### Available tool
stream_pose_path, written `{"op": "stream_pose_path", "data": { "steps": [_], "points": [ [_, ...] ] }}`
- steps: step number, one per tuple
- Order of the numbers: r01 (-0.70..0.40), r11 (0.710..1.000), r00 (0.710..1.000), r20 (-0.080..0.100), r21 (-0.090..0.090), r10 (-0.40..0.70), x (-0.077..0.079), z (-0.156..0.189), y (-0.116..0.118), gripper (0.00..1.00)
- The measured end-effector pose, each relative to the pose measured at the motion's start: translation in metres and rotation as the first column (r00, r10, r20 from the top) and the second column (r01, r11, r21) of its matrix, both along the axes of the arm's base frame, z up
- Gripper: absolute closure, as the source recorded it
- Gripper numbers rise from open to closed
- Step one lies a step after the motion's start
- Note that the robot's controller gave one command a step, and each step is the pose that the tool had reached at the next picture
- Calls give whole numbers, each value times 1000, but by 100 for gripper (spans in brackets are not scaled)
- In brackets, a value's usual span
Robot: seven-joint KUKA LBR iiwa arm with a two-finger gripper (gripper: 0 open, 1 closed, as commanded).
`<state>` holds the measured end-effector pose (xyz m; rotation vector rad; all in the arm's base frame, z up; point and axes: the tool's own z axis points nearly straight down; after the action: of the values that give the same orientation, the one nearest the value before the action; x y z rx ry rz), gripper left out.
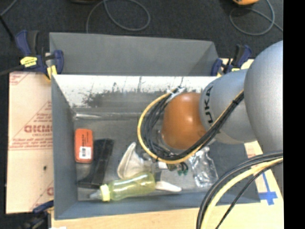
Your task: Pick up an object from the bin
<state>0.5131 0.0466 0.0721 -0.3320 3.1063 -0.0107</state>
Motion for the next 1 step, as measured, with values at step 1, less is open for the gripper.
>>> {"op": "stream_pose_path", "data": {
  "steps": [1],
  "points": [
    [0, 1000, 1000, 0, 0, 0, 0, 0, 0, 100]
  ]
}}
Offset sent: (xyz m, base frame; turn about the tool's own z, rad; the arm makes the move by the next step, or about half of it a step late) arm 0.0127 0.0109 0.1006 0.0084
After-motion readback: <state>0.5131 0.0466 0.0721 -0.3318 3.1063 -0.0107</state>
